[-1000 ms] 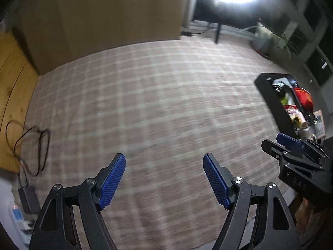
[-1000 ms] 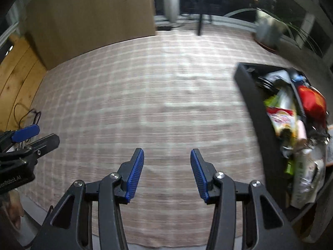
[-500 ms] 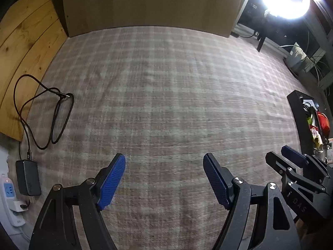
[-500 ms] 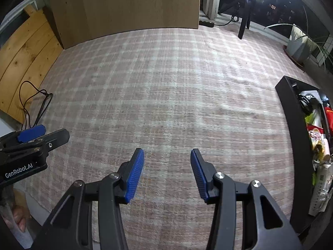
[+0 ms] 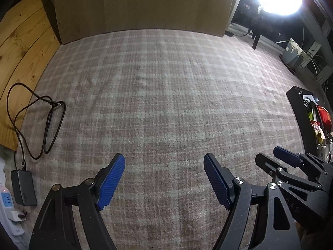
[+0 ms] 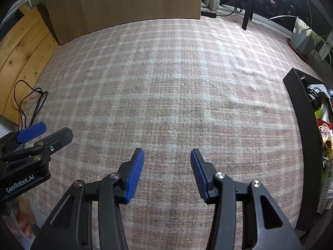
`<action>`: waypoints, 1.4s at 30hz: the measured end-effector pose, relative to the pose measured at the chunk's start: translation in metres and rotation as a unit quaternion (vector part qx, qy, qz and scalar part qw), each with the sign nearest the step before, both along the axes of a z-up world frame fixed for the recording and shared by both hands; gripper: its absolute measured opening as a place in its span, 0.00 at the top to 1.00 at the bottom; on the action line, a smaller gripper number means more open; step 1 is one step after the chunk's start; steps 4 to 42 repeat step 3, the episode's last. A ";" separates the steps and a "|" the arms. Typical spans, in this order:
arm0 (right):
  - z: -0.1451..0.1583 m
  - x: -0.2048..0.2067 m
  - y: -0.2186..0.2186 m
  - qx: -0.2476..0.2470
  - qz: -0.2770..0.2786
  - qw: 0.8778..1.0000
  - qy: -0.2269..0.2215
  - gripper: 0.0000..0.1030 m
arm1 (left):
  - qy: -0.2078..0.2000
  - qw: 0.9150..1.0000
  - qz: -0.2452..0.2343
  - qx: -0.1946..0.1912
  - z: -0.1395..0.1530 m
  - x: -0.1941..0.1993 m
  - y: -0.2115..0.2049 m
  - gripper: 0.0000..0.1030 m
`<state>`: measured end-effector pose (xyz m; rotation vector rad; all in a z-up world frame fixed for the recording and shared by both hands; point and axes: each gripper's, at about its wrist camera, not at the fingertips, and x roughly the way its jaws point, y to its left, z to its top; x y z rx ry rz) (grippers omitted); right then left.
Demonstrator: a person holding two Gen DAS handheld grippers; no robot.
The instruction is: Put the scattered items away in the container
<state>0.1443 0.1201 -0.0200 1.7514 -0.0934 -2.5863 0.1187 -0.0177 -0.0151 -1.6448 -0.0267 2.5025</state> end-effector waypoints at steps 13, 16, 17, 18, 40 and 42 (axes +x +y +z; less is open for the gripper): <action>-0.006 -0.009 0.010 0.001 0.001 1.000 -0.003 0.55 | -0.005 1.000 -0.002 -0.011 -0.003 -0.005 0.020 0.25; -0.006 -0.009 0.010 0.001 0.001 1.000 -0.003 0.55 | -0.005 1.000 -0.002 -0.011 -0.003 -0.005 0.020 0.25; -0.006 -0.009 0.010 0.001 0.001 1.000 -0.003 0.55 | -0.005 1.000 -0.002 -0.011 -0.003 -0.005 0.020 0.25; -0.006 -0.009 0.010 0.001 0.001 1.000 -0.003 0.55 | -0.005 1.000 -0.002 -0.011 -0.003 -0.005 0.020 0.25; -0.006 -0.009 0.010 0.001 0.001 1.000 -0.003 0.55 | -0.005 1.000 -0.002 -0.011 -0.003 -0.005 0.020 0.25; -0.006 -0.009 0.010 0.001 0.001 1.000 -0.003 0.55 | -0.005 1.000 -0.002 -0.011 -0.003 -0.005 0.020 0.25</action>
